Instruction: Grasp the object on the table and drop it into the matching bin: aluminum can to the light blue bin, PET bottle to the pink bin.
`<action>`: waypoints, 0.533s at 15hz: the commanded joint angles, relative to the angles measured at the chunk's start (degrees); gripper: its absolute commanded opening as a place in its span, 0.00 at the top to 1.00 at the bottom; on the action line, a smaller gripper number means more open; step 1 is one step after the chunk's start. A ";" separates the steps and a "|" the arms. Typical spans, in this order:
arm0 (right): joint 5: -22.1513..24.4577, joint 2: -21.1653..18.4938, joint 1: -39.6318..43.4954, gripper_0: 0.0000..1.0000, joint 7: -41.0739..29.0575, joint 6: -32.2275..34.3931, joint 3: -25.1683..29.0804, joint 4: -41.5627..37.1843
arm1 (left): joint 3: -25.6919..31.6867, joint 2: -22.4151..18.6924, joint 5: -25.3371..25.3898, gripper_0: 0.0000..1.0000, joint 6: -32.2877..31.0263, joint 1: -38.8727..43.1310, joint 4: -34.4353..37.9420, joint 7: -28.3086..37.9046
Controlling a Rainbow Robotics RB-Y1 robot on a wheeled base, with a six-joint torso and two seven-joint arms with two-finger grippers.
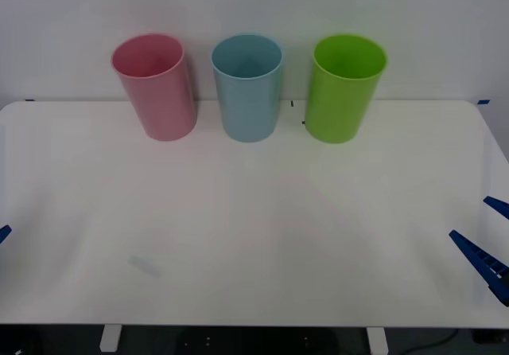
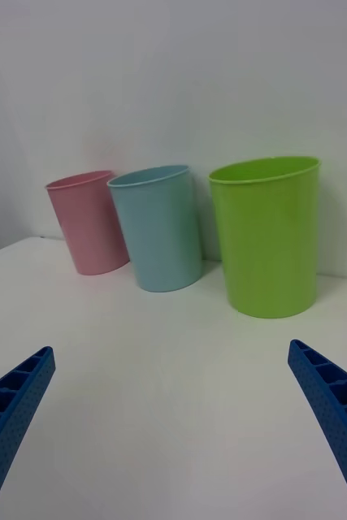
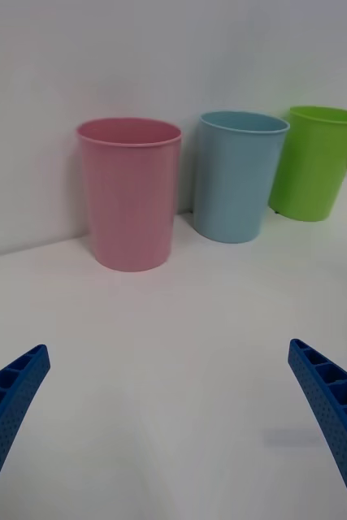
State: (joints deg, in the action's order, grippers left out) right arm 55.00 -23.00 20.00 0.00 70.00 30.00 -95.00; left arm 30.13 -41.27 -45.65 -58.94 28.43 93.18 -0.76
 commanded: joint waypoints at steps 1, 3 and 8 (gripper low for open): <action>0.00 0.00 0.00 0.00 0.00 0.00 0.00 0.00 | 0.46 0.05 0.65 0.00 -0.48 1.54 0.07 -0.21; 0.00 0.00 0.00 0.00 0.00 0.00 0.00 0.00 | 0.64 0.05 1.79 0.00 -0.56 2.59 0.51 0.05; 0.00 0.00 0.00 0.00 0.00 0.00 0.00 0.00 | -0.07 0.05 1.79 0.00 -0.21 2.95 0.60 0.14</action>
State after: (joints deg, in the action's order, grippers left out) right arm 55.00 -23.00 20.00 0.00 70.00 30.00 -95.00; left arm 30.08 -41.22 -43.88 -59.20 31.38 93.80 -0.62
